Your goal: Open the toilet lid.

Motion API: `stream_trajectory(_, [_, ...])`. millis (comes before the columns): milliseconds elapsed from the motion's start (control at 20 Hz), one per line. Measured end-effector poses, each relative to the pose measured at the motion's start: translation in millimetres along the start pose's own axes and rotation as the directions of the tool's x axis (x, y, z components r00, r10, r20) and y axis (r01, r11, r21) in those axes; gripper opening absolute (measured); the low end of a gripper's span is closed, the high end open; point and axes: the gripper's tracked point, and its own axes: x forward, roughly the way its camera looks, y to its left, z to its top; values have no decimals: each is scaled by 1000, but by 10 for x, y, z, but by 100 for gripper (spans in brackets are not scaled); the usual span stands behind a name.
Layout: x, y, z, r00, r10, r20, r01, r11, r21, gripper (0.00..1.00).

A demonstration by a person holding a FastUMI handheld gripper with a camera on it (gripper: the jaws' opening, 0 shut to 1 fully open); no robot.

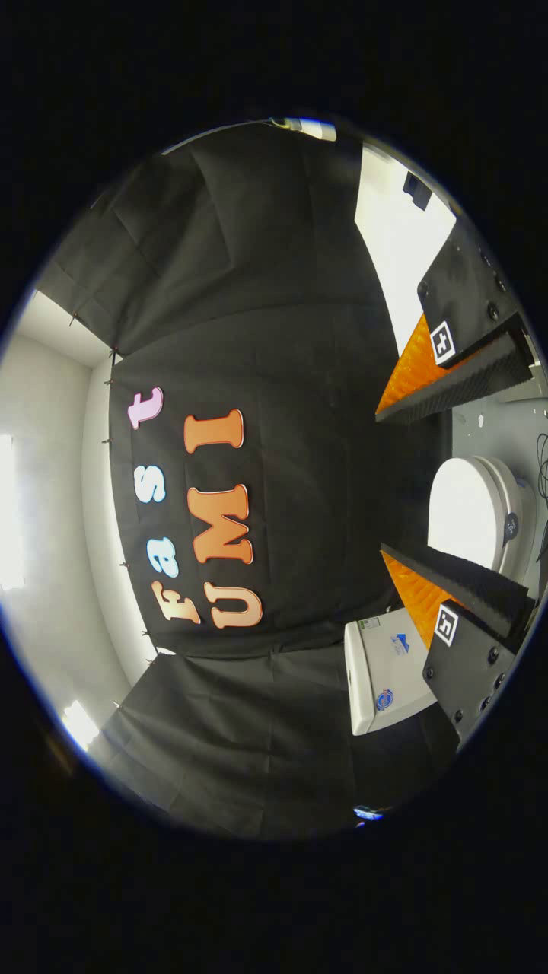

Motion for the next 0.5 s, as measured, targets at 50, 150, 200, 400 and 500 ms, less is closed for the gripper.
stream_trajectory(50, [-5, -13, -26, 1000, -3, -5, 3, 1000, 4, 98])
stream_trajectory(150, [10, -9, -94, 1000, -2, -29, 3, 1000, 7, 99])
stream_trajectory(200, [14, 12, -104, 999, 2, -38, -2, 1000, 11, 100])
stream_trajectory(400, [-1, 31, -74, 999, 7, -35, -7, 1000, 4, 100])
stream_trajectory(500, [-12, 52, -80, 999, 13, -34, -13, 1000, 0, 100])
